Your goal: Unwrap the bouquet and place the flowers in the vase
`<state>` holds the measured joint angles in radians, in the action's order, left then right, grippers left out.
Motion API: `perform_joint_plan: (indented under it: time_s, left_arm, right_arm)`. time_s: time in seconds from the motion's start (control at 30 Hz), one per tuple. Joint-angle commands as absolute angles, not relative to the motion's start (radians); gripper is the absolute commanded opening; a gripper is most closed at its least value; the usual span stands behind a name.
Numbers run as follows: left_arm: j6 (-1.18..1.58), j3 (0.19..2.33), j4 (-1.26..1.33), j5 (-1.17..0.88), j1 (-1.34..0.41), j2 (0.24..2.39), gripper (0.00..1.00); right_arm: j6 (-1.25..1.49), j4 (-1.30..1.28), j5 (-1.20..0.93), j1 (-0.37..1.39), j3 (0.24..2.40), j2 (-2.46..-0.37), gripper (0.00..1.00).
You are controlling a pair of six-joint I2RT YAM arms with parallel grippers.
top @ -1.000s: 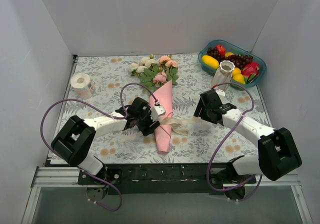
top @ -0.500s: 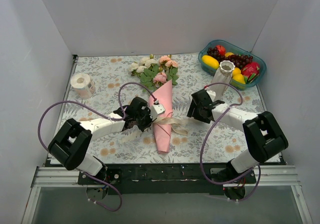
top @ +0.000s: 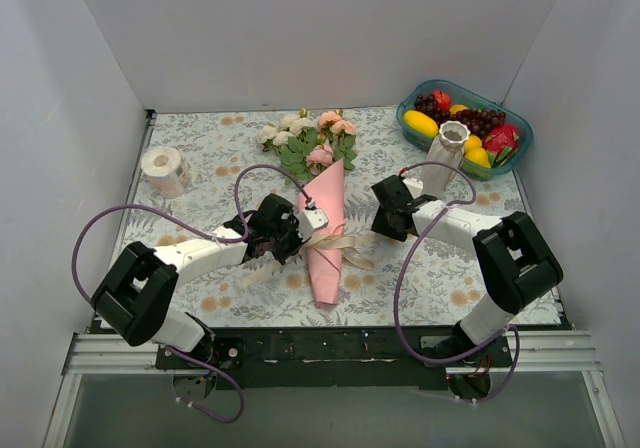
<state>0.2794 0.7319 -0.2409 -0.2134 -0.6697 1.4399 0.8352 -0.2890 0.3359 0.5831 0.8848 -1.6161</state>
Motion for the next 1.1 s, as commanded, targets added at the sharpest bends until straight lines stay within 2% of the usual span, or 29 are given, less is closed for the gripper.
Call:
perform_joint_plan:
  time_s: [0.0,0.17,0.27,0.43,0.5,0.83,1.07]
  left_arm:
    - [0.265,0.752,-0.258,-0.192,-0.673,1.384,0.03]
    - [0.261,0.756,-0.27,-0.19,-0.673,1.37,0.02]
    - [0.258,0.758,-0.282,-0.189,-0.675,1.367,0.02]
    - [0.252,0.758,-0.293,-0.184,-0.673,1.347,0.02]
    - [0.25,0.762,-0.302,-0.183,-0.673,1.341,0.01]
    - [0.212,0.779,-0.354,-0.132,-0.67,1.293,0.0]
    - [0.196,0.807,-0.417,-0.097,-0.655,1.256,0.0]
  right_arm:
    - [0.859,-0.368,0.34,0.591,0.9,-1.67,0.46]
    - [0.857,-0.411,0.374,0.592,0.91,-1.684,0.43]
    - [0.857,-0.432,0.383,0.592,0.917,-1.698,0.36]
    - [0.857,-0.471,0.405,0.594,0.928,-1.724,0.19]
    - [0.864,-0.494,0.419,0.594,0.934,-1.724,0.02]
    - [0.905,-0.601,0.621,0.588,0.91,-1.583,0.01]
    - [0.946,-0.658,0.673,0.551,0.858,-1.499,0.01]
